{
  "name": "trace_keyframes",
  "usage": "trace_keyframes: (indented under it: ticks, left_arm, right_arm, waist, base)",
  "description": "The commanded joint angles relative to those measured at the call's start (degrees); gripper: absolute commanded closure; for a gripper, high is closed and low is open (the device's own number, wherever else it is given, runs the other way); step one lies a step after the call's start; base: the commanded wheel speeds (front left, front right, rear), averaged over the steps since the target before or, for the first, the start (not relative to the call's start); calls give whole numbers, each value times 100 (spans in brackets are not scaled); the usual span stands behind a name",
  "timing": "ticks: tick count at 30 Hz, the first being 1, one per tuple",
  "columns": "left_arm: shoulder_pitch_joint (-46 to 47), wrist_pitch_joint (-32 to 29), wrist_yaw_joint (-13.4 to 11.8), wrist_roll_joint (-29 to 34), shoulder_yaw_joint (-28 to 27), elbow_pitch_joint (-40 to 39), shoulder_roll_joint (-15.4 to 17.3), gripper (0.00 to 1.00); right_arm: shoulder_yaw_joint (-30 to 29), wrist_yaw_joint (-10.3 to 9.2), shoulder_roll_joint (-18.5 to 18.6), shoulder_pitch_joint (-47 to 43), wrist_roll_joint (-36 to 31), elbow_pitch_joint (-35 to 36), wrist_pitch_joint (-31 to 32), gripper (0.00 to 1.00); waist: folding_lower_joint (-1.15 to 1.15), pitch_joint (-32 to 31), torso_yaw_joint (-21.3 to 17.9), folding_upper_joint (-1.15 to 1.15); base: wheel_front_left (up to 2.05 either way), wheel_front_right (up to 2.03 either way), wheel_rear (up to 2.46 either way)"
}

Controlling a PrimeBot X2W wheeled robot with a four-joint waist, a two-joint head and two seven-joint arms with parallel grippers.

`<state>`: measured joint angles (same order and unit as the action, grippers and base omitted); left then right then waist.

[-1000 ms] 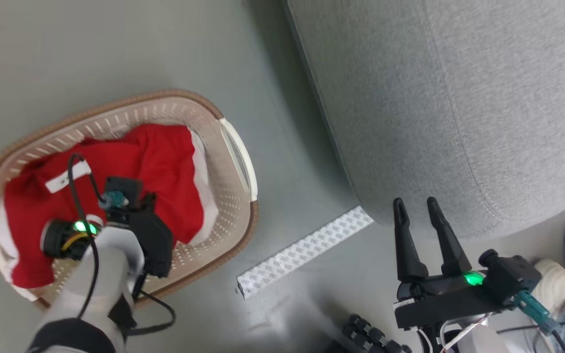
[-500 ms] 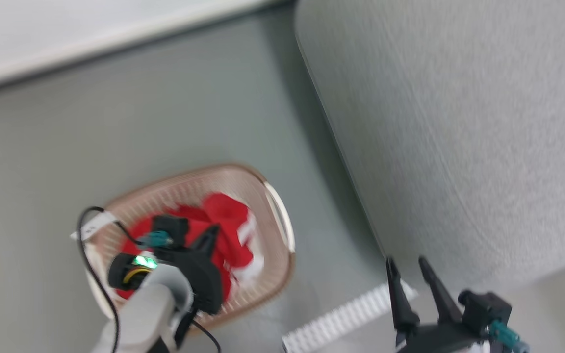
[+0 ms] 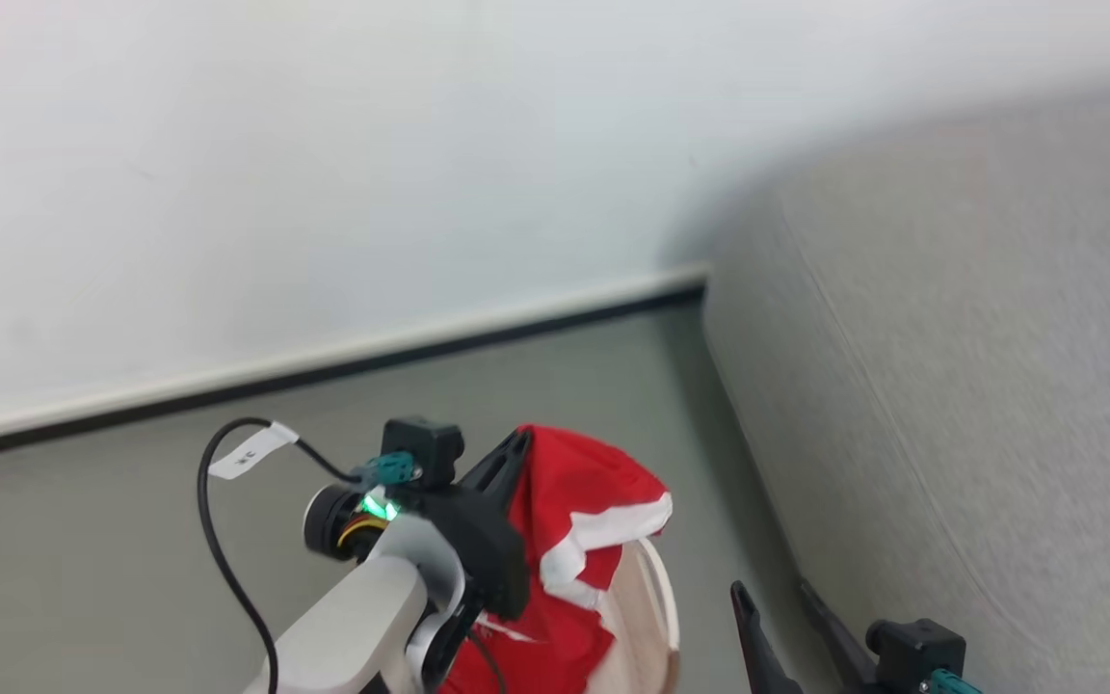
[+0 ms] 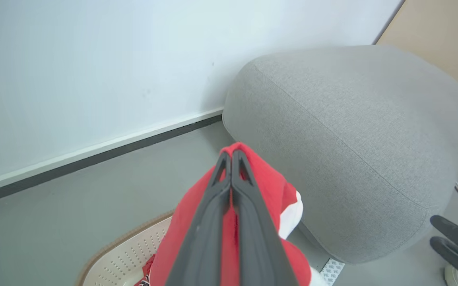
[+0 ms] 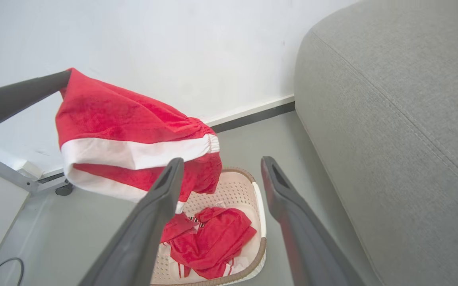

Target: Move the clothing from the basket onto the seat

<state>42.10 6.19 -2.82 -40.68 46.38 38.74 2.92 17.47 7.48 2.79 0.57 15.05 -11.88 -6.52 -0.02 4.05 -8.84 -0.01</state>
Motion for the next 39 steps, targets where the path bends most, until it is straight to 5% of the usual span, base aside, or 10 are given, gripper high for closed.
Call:
trace_keyframes:
  ticks: [1,22,39]
  left_arm:
    - [66,33,-26,-42,58,-65,-4,100]
    - [1029,47,-275,-818,677,-623,-5,100]
    - [1185,-77,-328,-1400,1440,-1114,-4,100]
  right_arm:
    - [47,2,18,-50,8,6,29,0]
    - [1207,2,16,906,463,-656,115,0]
    - [1195,2,15,1398,593,-1126,-101,0]
  waist:
    - [2,-885,832,1]
    - [2,-1171,1267,1]
    - [2,-1168,1407,1]
  base:
    - [0,0,0]
    - [0,0,0]
    - [0,0,0]
